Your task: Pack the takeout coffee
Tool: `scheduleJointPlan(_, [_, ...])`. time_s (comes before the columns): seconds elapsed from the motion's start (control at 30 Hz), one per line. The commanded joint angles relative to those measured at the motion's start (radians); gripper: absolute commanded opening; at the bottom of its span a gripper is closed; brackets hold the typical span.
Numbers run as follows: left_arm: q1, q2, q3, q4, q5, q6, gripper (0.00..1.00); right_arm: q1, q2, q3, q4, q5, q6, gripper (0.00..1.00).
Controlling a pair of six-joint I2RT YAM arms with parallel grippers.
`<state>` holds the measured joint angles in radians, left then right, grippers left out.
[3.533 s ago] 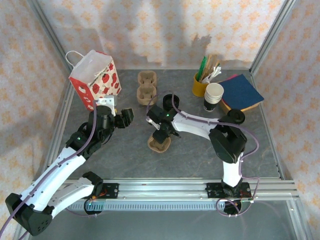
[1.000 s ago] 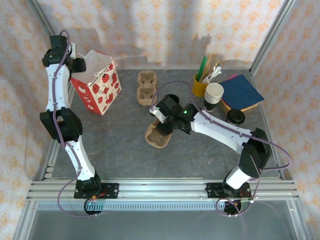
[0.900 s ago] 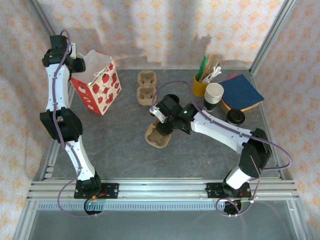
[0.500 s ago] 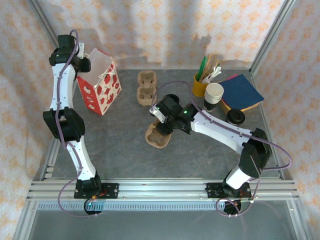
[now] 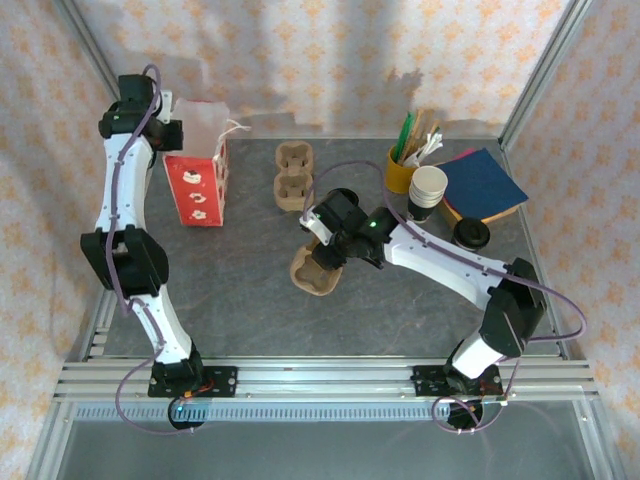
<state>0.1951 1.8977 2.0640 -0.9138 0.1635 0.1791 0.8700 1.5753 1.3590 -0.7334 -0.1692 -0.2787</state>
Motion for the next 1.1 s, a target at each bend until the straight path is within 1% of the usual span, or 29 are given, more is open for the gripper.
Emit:
scheduleJointPlan(0.0, [-0.055,-0.134,-0.072,0.037,-0.048,-0.043,0.08,0.004,-0.039,0.03,0.008,-0.022,-0.008,0.42])
scheduleJointPlan(0.13, [-0.099,-0.261,-0.183,0.037,-0.09,-0.119,0.07,0.003,-0.066,0.056,0.007,-0.04,-0.009,0.42])
scheduleJointPlan(0.2, [-0.112,-0.32,-0.228,0.026,-0.097,-0.175,0.03,0.003,-0.09,0.071,0.008,-0.046,-0.008,0.42])
scheduleJointPlan(0.4, [-0.149,-0.544,-0.392,0.02,-0.061,-0.307,0.01,0.001,-0.188,0.129,0.016,-0.077,-0.001,0.42])
scheduleJointPlan(0.47, [-0.17,-0.614,-0.443,0.015,-0.033,-0.359,0.0,0.002,-0.216,0.157,0.01,-0.093,0.007,0.42])
scheduleJointPlan(0.6, [-0.218,-0.702,-0.527,-0.027,0.025,-0.475,0.0,-0.006,-0.225,0.25,-0.052,-0.13,0.023,0.43])
scheduleJointPlan(0.63, [-0.238,-0.72,-0.547,-0.038,0.059,-0.48,0.0,-0.008,-0.225,0.272,-0.065,-0.133,0.026,0.43])
scheduleJointPlan(0.67, [-0.27,-0.741,-0.568,-0.043,0.062,-0.497,0.0,-0.01,-0.227,0.289,-0.073,-0.139,0.027,0.43])
scheduleJointPlan(0.73, [-0.324,-0.787,-0.619,-0.038,0.035,-0.553,0.0,-0.013,-0.231,0.319,-0.086,-0.145,0.031,0.43])
scheduleJointPlan(0.83, [-0.384,-0.843,-0.696,-0.025,0.053,-0.618,0.0,-0.018,-0.242,0.361,-0.101,-0.157,0.035,0.43])
scheduleJointPlan(0.93, [-0.447,-0.892,-0.786,0.006,0.082,-0.668,0.0,-0.025,-0.248,0.401,-0.105,-0.169,0.036,0.42])
scheduleJointPlan(1.07, [-0.542,-0.962,-0.907,0.09,0.066,-0.72,0.0,-0.035,-0.222,0.459,-0.123,-0.203,0.034,0.43])
